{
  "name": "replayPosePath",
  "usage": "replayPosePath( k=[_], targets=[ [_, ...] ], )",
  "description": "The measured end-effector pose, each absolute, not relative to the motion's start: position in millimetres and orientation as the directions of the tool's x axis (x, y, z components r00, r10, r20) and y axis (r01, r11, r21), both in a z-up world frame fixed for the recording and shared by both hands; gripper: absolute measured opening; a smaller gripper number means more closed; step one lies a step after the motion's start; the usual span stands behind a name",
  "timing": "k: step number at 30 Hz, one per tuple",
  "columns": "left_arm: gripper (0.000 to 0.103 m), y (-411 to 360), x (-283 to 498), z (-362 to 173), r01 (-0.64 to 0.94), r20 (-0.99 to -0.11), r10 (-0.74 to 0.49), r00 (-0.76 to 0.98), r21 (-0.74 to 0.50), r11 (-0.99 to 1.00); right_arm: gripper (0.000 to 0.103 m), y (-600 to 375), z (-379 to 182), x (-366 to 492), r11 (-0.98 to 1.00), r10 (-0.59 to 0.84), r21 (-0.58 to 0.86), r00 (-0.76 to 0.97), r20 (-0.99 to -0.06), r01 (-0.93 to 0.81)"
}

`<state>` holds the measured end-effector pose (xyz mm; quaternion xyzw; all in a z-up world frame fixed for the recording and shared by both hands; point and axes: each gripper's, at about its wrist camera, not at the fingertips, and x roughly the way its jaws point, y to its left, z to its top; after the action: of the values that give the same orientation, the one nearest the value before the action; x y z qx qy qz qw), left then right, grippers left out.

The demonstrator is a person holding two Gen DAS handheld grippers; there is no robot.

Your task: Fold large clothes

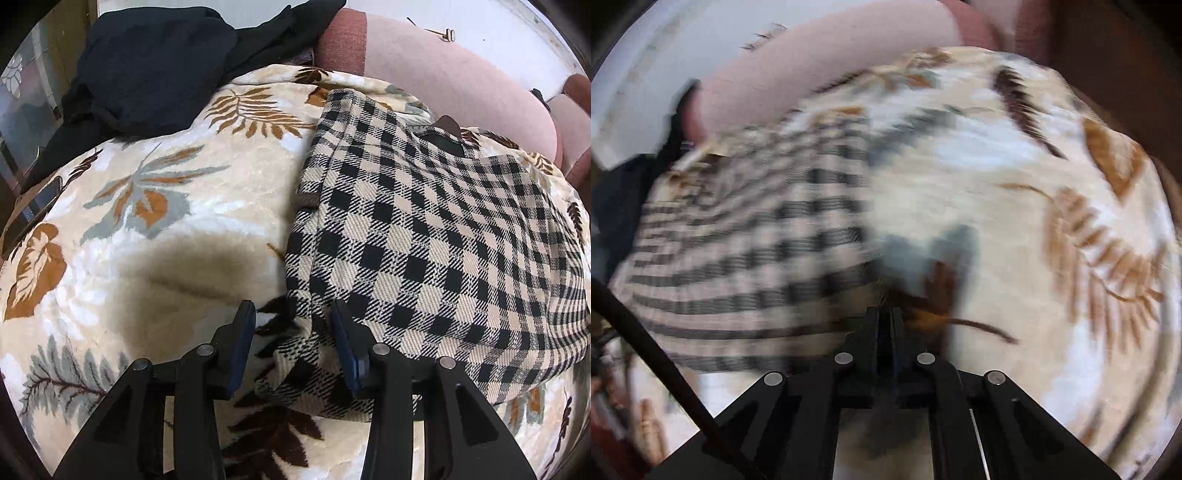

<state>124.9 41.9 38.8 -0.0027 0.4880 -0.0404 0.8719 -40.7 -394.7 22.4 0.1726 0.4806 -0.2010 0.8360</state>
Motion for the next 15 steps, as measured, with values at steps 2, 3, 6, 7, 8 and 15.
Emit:
replayPosePath(
  k=[2,3,6,7,8,15],
  targets=[
    [0.039,42.2,120.1,45.0,0.068,-0.846,-0.069,0.529,-0.039,0.997,0.004,-419.4,27.3,-55.8,0.793,-0.184,0.159,0.48,-0.858,0.588],
    [0.036,41.0,115.1,51.0,0.076,-0.834,-0.07,0.547,-0.034,0.997,0.004,-427.4,36.0,-63.3,0.772,-0.175,0.215,0.524,-0.833,0.599],
    [0.036,31.9,97.2,71.0,0.101,-0.78,-0.059,0.623,0.006,0.995,0.005,-416.8,67.4,-71.5,0.795,-0.236,0.235,0.641,-0.73,0.559],
    [0.036,27.3,92.5,75.8,0.113,-0.762,-0.066,0.644,0.01,0.994,0.009,-406.6,74.1,-68.5,0.818,-0.244,0.219,0.665,-0.705,0.532],
    [0.036,23.0,89.7,78.6,0.124,-0.75,-0.075,0.657,0.009,0.992,0.009,-394.0,77.9,-61.6,0.845,-0.239,0.2,0.684,-0.689,0.497],
    [0.036,-21.2,95.9,52.3,0.205,-0.785,-0.081,0.614,0.06,0.977,0.009,-276.9,62.3,8.9,0.971,-0.029,0.146,0.696,-0.718,0.191]
  ],
)
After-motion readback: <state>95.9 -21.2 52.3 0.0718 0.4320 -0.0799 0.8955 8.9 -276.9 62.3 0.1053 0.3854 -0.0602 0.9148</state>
